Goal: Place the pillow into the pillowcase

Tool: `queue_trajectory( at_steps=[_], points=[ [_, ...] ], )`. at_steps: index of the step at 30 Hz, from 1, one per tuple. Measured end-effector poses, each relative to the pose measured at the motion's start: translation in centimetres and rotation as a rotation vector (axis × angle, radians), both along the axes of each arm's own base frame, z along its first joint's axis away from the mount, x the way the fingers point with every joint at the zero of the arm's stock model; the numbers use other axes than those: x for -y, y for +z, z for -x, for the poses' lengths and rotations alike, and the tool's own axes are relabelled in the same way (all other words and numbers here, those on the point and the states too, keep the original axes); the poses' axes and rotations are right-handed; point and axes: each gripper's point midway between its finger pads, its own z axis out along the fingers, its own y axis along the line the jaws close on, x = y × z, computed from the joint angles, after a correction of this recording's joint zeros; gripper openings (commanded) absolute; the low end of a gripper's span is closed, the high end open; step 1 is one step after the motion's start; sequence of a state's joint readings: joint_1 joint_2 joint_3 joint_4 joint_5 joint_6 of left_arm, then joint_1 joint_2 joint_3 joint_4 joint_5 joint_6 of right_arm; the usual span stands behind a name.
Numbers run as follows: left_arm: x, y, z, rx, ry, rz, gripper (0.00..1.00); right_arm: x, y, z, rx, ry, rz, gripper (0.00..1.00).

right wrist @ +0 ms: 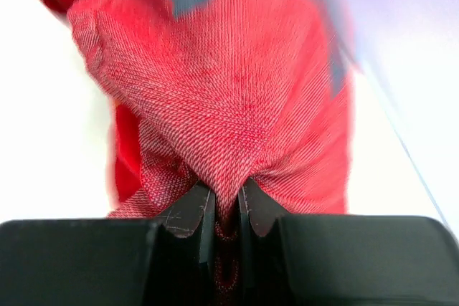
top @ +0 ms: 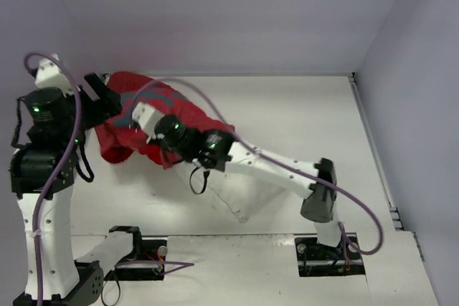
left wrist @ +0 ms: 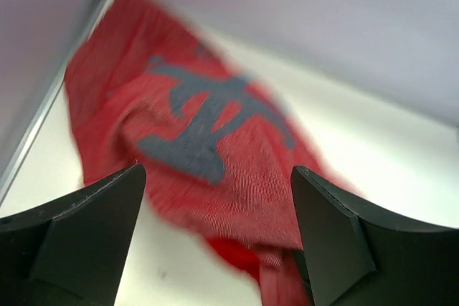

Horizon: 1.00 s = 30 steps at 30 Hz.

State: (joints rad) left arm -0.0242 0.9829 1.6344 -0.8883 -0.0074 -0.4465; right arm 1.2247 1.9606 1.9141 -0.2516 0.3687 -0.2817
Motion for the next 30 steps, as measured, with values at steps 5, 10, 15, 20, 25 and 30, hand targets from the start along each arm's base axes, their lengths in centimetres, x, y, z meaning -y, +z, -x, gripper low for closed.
queue_trajectory(
  at_steps=[5, 10, 15, 20, 25, 30],
  points=[
    [1.5, 7.4, 0.4, 0.179, -0.092, 0.009, 0.78, 2.0, 14.2, 0.9, -0.129, 0.094, -0.423, 0.00],
    [3.4, 8.2, 0.5, 0.193, -0.195, 0.033, 0.78, 9.7, 16.7, -6.1, -0.297, -0.027, -0.653, 0.00],
    [4.7, 2.3, -2.0, 0.025, -0.255, 0.075, 0.78, 15.8, 4.5, -14.2, -0.538, -0.226, -0.622, 0.20],
    [6.1, -5.4, -4.5, -0.204, -0.298, 0.128, 0.78, 20.4, -14.7, -17.4, -0.813, -0.430, -0.423, 0.25],
    [9.2, -11.5, -4.5, -0.388, -0.374, 0.112, 0.78, 23.8, -20.2, -17.6, -0.871, -0.492, -0.349, 0.41],
    [12.3, -12.3, -4.6, -0.399, -0.466, 0.074, 0.78, 24.5, -17.3, -19.0, -0.768, -0.445, -0.364, 0.76]
  ],
)
